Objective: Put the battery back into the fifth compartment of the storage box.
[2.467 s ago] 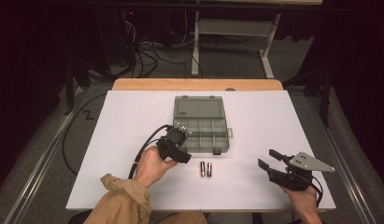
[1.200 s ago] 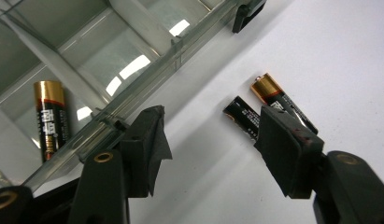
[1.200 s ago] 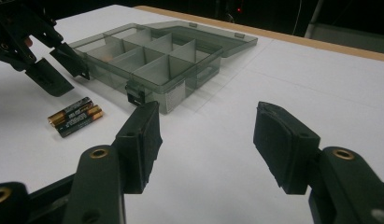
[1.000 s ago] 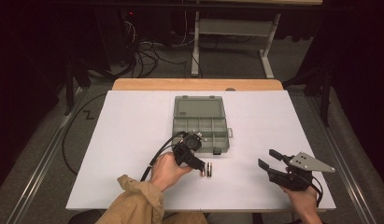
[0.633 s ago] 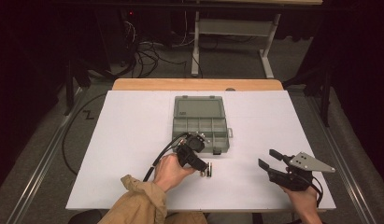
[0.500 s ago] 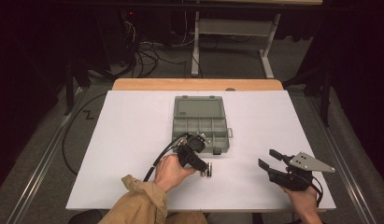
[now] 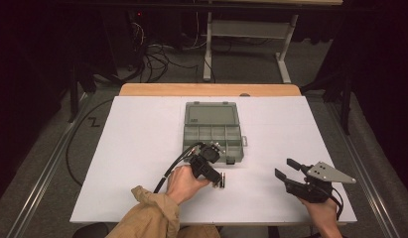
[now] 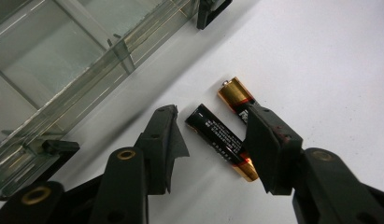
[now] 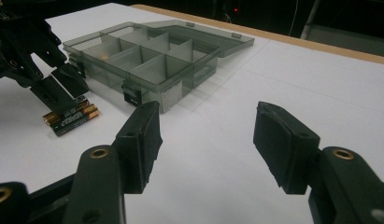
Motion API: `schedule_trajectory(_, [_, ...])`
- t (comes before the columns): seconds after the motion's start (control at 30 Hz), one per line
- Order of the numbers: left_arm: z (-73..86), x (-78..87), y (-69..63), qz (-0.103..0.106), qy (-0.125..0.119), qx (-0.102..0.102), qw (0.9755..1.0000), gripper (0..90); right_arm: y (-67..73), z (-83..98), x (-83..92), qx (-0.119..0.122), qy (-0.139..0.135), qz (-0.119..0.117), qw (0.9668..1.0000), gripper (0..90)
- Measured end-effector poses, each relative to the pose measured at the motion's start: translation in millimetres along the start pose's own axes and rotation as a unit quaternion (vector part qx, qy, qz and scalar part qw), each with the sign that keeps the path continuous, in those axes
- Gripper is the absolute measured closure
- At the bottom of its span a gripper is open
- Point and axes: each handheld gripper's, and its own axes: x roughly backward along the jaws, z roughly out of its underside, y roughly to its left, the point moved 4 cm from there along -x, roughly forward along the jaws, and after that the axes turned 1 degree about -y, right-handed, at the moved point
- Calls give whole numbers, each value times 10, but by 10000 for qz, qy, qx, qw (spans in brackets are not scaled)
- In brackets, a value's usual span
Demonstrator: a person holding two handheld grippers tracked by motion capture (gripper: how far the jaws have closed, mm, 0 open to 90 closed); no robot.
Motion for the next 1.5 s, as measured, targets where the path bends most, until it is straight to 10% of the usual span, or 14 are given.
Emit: schedule_trajectory(1.5, [110, 24, 57, -251, 184, -604, 9977, 755, 3, -1, 3, 2, -17, -7, 10000, 429])
